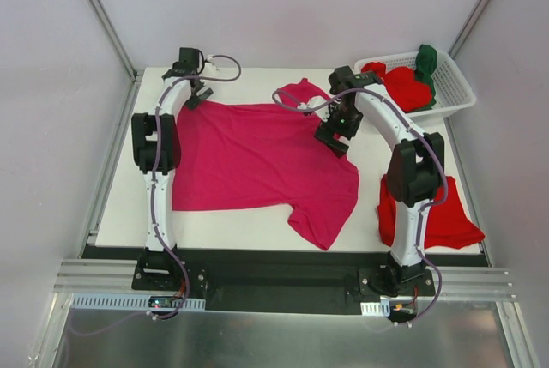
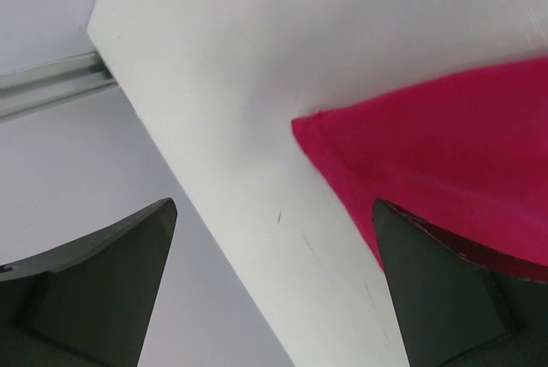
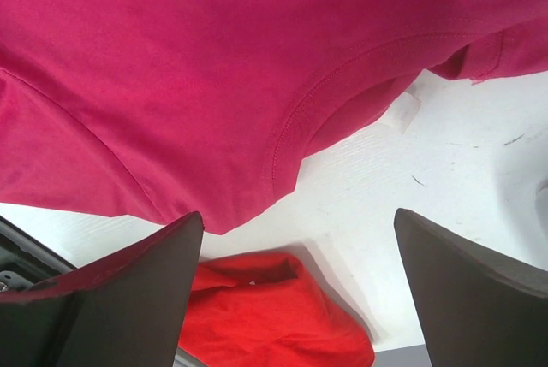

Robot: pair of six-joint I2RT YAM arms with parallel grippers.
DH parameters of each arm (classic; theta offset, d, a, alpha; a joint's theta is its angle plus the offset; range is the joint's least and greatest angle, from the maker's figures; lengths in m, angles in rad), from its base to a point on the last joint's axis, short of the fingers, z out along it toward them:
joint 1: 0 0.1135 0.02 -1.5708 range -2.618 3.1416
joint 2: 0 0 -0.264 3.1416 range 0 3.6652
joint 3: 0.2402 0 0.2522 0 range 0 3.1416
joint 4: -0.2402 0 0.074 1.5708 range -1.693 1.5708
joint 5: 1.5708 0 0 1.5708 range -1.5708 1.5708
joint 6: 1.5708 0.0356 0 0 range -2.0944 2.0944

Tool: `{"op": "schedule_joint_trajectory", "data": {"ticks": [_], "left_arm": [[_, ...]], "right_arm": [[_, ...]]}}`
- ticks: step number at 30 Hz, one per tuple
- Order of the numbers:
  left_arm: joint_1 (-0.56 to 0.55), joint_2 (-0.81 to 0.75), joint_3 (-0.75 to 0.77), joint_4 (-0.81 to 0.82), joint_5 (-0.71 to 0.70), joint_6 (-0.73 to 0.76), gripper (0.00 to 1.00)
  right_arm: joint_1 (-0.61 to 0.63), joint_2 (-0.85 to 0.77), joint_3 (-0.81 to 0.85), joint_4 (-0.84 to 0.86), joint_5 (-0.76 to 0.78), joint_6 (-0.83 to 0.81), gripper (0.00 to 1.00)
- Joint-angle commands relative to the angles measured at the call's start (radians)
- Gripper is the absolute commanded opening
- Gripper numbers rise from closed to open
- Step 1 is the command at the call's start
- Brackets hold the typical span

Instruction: Fold and stack the t-shirts

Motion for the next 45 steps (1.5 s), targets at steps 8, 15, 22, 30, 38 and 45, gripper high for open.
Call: {"op": "schedule_joint_trajectory", "data": {"ticks": [8,15,22,30,38,45], "left_arm": [[-0.071,-0.602,-0.194,-0.104,0.145,-0.094,0.99],[-0.180,-0.915,-0.609,-0.342,0.286,-0.140,0.99],[-0.254,-1.111,-0.997,-0.377,0.292,-0.114,0.99],[-0.251,-1.208,-1.251,-0.284,0.252,0.045,0.99],[-0.209,-1.231,-1.295,-0.250,0.151,0.135,0.99],[-0.211,-1.317,-1.357,-0.249,0.097,0.211,1.00]], "right_arm": [[0.000,-0.158,-0.040,-0.011,-0.048,-0.028,0.96],[0.069,-0.409,-0.267,-0.020,0.007,-0.134,0.96],[0.245,-0.576,-0.375,-0.077,0.047,-0.113,0.96],[0.546,-0.768,-0.683,0.003,0.170,0.050,0.96],[0.716,-0.883,-0.798,-0.018,0.236,0.053,0.96],[0.911,-0.891,-0.772,-0.080,0.311,0.067,0.96]]}}
